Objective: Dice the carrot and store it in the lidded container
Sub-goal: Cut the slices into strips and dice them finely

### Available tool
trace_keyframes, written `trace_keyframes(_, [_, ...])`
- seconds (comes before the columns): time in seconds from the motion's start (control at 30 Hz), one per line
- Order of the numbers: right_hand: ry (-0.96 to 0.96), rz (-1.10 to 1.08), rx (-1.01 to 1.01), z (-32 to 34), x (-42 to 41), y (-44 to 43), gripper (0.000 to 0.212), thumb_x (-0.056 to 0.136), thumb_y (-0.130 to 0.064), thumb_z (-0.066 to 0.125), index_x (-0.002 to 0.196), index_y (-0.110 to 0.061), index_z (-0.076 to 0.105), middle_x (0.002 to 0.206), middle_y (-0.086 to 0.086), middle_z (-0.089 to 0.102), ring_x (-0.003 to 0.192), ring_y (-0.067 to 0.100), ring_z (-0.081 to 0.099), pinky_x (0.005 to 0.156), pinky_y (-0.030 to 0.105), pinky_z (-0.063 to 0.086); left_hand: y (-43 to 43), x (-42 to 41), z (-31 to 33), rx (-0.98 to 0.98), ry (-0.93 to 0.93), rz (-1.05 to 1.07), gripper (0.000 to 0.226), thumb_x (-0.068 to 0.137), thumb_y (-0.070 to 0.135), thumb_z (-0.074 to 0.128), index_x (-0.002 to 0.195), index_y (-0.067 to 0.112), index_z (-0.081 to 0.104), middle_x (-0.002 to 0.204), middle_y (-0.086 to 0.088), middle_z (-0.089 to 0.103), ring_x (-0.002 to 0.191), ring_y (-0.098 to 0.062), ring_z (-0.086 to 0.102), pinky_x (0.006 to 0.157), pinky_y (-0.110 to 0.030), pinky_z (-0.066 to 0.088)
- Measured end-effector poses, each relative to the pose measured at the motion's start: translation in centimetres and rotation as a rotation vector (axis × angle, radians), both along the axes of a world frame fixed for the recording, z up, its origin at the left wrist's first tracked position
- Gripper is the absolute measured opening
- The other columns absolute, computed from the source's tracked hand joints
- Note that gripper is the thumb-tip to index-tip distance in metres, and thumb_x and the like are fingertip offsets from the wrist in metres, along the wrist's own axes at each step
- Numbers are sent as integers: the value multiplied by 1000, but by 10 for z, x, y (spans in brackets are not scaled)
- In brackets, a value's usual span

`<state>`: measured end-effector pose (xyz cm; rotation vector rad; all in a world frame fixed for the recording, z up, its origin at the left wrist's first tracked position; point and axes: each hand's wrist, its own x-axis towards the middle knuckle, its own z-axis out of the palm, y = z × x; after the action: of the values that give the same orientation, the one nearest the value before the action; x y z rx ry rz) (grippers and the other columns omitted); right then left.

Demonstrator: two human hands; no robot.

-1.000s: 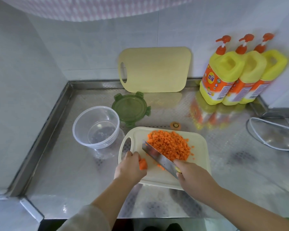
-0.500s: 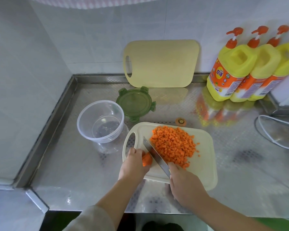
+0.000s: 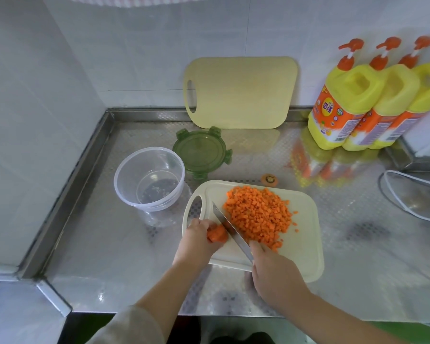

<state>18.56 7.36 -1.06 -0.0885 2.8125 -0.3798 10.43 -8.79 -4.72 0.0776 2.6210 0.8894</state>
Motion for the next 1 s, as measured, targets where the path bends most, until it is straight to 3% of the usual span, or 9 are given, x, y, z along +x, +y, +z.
trace_keyframes(0.2, [15, -39, -65, 6, 1, -2, 24, 96, -18, 39, 120, -24, 41, 106, -11, 55, 78, 10, 51, 51, 15, 26, 8, 5, 0, -109, 66, -13, 38, 86, 38, 65, 117, 20, 55, 117, 3, 46, 96, -15, 57, 82, -25, 49])
trace_keyframes(0.33, [51, -34, -95, 18, 0, -2, 26, 96, -15, 36, 120, -22, 39, 107, -8, 53, 82, 16, 55, 61, 26, 34, 6, 6, -2, -18, 85, 11, 36, 83, 37, 68, 112, 19, 58, 111, 5, 47, 91, -14, 55, 78, -26, 48])
trace_keyframes(0.5, [19, 5, -25, 19, 5, -8, 30, 93, -17, 43, 123, -21, 36, 109, -6, 52, 86, 20, 60, 47, 26, 22, 4, 10, -4, 91, 99, 103, 20, 83, 39, 67, 91, 21, 63, 97, 7, 51, 78, -10, 56, 73, -24, 48])
trace_keyframes(0.67, [-6, -12, 4, 10, 6, -12, 34, 92, -15, 47, 124, -19, 36, 106, -5, 52, 74, 20, 58, 43, 25, 18, 5, 12, -7, 130, 126, 156, 21, 83, 37, 71, 91, 18, 66, 95, 9, 55, 74, -3, 59, 69, -21, 49])
trace_keyframes(0.9, [-41, -10, 33, -1, 2, -13, 39, 92, -13, 48, 127, -17, 33, 101, -5, 55, 65, 17, 48, 42, 24, 21, 8, 14, -12, 123, 142, 176, 15, 84, 35, 71, 87, 21, 65, 96, 9, 60, 77, -9, 62, 73, -29, 54])
trace_keyframes(1.0, [-67, -1, 43, -7, -1, -12, 36, 90, -10, 50, 122, -17, 36, 91, -6, 52, 67, 18, 58, 42, 25, 23, 8, 13, -13, 97, 123, 175, 15, 86, 33, 68, 88, 19, 67, 96, 9, 57, 77, -10, 61, 73, -30, 53])
